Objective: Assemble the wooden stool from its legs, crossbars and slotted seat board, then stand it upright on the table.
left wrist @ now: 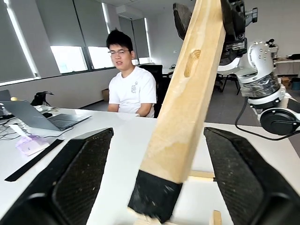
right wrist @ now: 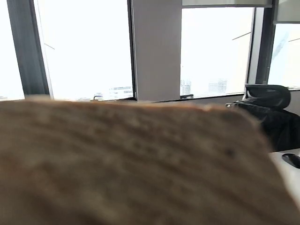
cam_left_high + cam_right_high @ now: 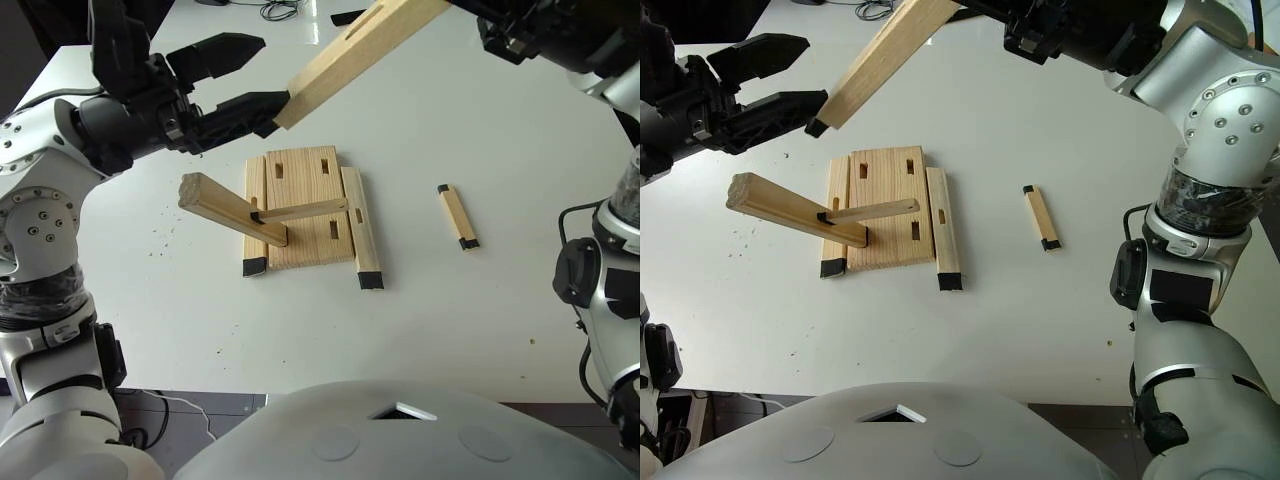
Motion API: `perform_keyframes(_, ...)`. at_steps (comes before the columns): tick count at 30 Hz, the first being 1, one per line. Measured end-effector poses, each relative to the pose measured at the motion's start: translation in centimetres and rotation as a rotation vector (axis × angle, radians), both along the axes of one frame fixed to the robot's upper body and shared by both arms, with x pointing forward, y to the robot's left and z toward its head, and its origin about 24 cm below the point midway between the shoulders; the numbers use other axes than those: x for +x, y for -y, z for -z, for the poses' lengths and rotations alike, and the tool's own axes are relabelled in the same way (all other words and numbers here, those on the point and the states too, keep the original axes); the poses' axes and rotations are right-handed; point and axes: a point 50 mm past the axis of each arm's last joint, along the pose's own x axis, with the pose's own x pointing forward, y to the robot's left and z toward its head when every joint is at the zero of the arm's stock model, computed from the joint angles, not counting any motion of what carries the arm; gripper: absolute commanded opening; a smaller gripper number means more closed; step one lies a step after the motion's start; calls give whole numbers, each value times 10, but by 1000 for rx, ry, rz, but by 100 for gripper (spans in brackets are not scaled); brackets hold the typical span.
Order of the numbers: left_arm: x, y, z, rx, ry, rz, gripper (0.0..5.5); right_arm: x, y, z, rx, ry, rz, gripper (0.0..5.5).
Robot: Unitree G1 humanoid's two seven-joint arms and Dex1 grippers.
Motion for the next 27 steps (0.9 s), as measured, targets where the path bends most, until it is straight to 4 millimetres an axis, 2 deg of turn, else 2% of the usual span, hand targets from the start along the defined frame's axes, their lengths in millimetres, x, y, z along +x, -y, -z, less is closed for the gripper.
perform_keyframes(3,-1,-10,13,-5,-39,-39,356,12,16,0,-19,64,132,202)
perform_keyframes(5,1,-16,17,-48,-60,-96,356,13,22,3,-65,104,156,202)
perform_keyframes(8,11,-31,3,-244,-14,-343,356,10,22,35,-258,144,134,201)
perform_keyframes(11,20,-28,-5,-398,5,-526,356,3,22,64,-341,98,77,201)
perform_keyframes(14,24,-19,1,-522,-40,-678,356,-1,19,81,-386,83,39,201)
perform_keyframes(17,27,-2,18,-669,-163,-831,356,-8,10,92,-424,112,0,201)
perform_keyframes(19,29,-1,30,-720,-235,-928,356,-14,5,96,-434,128,-32,201)
perform_keyframes(21,33,-6,39,-746,-279,-1022,356,-18,2,103,-445,141,-53,201)
perform_keyframes(24,34,-26,46,-760,-281,-1166,356,-23,-9,119,-465,127,-111,201)
perform_keyframes(27,30,-35,46,-772,-244,-1244,356,-27,-11,121,-473,133,-162,201)
